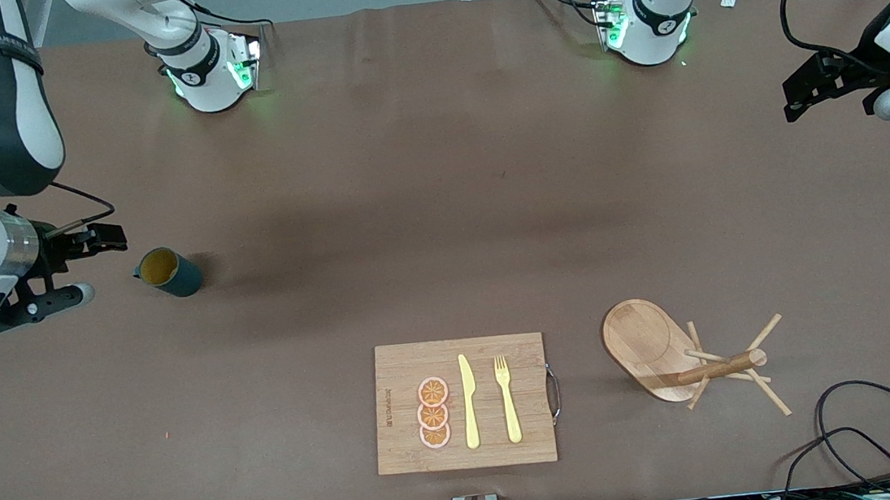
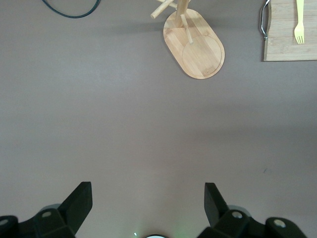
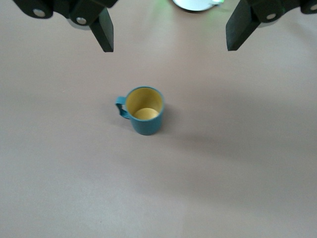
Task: Transfer cup from left to right arm and place
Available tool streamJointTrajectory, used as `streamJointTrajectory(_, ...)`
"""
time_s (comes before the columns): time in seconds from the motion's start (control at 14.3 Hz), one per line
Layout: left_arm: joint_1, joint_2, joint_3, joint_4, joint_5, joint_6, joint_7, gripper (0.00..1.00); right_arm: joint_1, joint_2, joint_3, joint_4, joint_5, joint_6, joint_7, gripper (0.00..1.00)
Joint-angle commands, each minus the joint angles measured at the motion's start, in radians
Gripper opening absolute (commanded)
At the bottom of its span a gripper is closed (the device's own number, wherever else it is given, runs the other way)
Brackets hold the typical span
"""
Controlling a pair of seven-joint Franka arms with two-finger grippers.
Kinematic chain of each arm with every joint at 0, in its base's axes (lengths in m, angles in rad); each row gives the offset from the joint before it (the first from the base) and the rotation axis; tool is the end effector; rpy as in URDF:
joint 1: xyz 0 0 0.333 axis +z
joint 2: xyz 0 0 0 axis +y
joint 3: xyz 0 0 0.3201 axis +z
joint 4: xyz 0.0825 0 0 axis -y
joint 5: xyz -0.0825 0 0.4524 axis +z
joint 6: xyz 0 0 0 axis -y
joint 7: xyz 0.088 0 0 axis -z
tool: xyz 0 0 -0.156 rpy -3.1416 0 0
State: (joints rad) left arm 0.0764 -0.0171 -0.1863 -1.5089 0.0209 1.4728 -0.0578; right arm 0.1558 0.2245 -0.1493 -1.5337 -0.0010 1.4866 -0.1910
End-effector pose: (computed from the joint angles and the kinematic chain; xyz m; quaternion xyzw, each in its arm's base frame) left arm 0.6032 -0.0640 0.6146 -0.9996 0.0251 0.0086 0.0128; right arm 0.6541 0.0104 0.4511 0.9860 0.0973 -0.1351 0.0047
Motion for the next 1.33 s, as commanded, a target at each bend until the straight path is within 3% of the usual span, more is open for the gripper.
streamJointTrajectory(0.0,0.01,-0.017,0.004,-0.019,-0.009,0.026,0.042,1.0,-0.018,0.013,-0.007,0.119,0.035,-0.057,0.149,1.0)
streamJointTrajectory(0.14,0.023,-0.014,0.004,-0.019,-0.009,0.035,0.042,1.0,-0.05,0.015,-0.007,0.171,0.035,-0.057,0.244,1.0)
streamJointTrajectory(0.56,0.026,0.0,0.004,-0.013,-0.004,0.044,0.047,1.0,-0.108,0.016,-0.007,0.234,0.05,-0.124,0.248,1.0)
streamJointTrajectory(1.26,0.026,0.0,0.005,0.019,0.007,0.043,0.079,1.0,-0.139,0.007,0.02,0.228,0.065,-0.127,0.26,1.0)
